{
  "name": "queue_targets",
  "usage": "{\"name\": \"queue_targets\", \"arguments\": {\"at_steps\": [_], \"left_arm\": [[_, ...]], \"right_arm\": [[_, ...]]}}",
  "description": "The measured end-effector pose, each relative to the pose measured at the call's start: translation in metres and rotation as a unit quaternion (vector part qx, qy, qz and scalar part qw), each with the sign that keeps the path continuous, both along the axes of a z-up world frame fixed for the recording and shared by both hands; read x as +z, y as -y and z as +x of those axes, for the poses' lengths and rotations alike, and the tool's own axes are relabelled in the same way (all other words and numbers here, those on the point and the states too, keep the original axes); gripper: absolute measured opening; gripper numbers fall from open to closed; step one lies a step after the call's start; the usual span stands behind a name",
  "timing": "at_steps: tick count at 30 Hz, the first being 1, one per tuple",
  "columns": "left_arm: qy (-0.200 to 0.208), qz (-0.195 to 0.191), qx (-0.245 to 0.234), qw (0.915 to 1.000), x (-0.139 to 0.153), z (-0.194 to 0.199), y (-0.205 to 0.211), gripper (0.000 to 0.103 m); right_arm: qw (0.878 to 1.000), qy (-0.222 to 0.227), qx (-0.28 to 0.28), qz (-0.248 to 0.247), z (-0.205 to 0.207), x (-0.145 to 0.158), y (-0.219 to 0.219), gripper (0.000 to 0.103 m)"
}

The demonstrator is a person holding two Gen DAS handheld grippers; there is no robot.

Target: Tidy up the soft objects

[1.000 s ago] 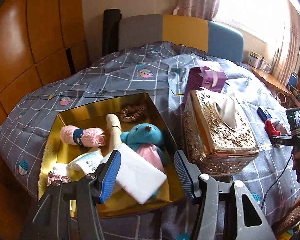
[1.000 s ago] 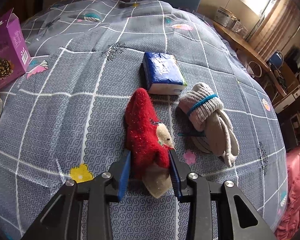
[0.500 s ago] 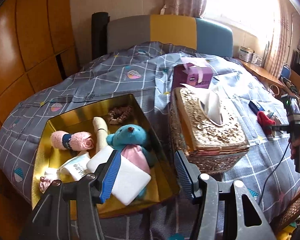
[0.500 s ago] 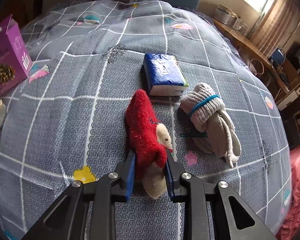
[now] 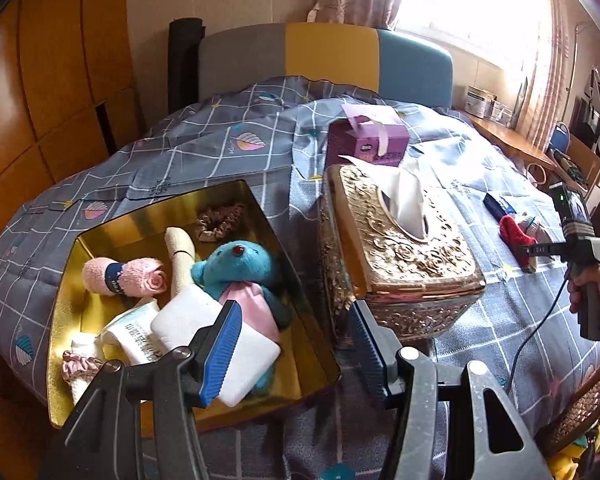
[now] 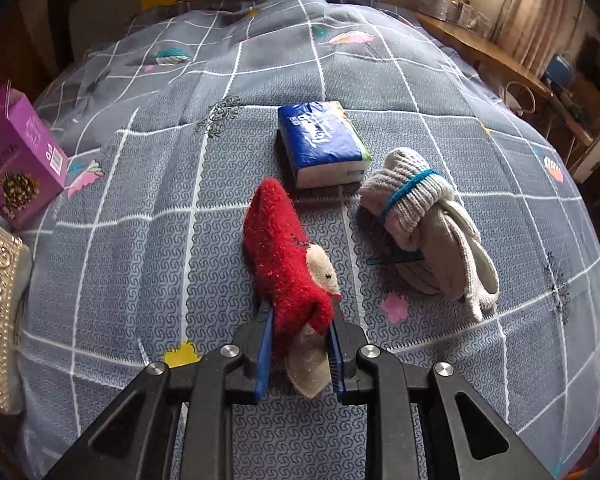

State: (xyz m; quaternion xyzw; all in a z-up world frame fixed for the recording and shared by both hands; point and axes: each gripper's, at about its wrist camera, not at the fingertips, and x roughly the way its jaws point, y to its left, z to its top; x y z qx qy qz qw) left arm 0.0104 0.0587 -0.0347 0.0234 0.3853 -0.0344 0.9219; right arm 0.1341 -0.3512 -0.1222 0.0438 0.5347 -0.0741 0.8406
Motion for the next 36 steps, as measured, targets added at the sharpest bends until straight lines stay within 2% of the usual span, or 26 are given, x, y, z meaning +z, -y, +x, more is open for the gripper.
{"name": "queue_targets", "arguments": {"at_steps": [6,13,18,28,32,36], "left_arm": [[0.005,-0.003,0.024,0.9997,0.006,0.0,-0.019,0.056],[0.011,-0.006,0.032,0.9994,0.006,-0.006,-0.039,0.056],[0.011,-0.018,0.045,0.9988,0.004,-0.007,-0.051,0.056],[0.009,-0.029,0.052,0.9982,-0.001,-0.011,-0.063,0.056],[0.01,-0.031,0.056,0.9979,-0.001,-0.012,-0.066,0.056],[0.012,-0.03,0.059,0.9978,-0.001,-0.015,-0.069,0.056]], "right_arm": [[0.999,0.0,0.014,-0.037,-0.003,-0.004,-0.011,0.025],[0.999,-0.012,-0.028,-0.017,0.004,0.003,-0.004,0.025],[0.999,-0.007,-0.034,0.001,0.017,0.024,-0.012,0.025],[0.996,0.066,0.06,0.02,0.046,0.104,-0.088,0.025],[0.988,0.1,0.114,0.033,0.049,0.139,-0.131,0.025],[0.975,0.132,0.176,0.043,0.043,0.168,-0.18,0.025]]}}
